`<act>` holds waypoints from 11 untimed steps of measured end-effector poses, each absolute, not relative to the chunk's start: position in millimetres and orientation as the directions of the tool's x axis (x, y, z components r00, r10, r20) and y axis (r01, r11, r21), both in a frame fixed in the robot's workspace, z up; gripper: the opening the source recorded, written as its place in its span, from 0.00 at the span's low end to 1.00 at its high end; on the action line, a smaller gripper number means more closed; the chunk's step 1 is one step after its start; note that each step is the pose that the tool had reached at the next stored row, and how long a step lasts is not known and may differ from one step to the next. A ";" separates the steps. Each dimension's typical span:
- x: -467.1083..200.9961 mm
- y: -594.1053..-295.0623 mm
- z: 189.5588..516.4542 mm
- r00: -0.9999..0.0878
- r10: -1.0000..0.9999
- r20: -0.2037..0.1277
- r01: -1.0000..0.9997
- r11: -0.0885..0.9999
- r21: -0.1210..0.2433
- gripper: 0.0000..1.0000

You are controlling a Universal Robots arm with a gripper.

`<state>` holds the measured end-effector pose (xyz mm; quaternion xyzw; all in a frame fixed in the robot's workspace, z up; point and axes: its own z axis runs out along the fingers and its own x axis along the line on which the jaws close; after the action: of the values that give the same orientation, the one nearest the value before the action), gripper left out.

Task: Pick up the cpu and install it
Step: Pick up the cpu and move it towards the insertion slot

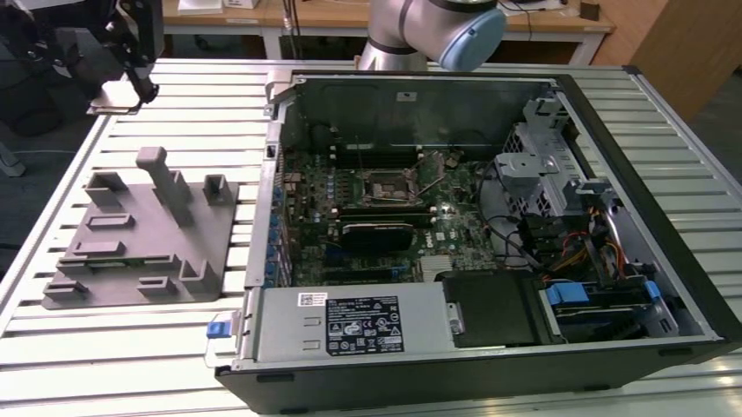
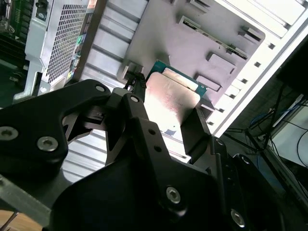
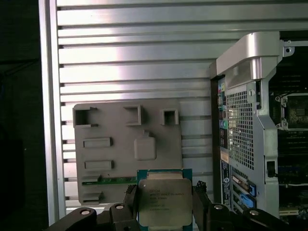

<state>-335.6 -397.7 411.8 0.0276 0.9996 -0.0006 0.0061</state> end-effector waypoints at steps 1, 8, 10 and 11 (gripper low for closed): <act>-334.4 -397.7 411.8 -0.998 0.055 -0.012 0.055 0.998 -0.001 0.54; -327.6 -397.7 411.7 -0.998 0.055 -0.012 0.055 0.998 -0.001 0.54; -325.9 -397.7 411.8 -0.998 0.055 -0.012 0.055 0.998 -0.001 0.54; -325.1 -397.7 411.8 -0.998 0.055 -0.012 0.055 0.998 -0.001 0.54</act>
<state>-325.1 -397.7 411.8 0.0276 0.9996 -0.0006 0.0061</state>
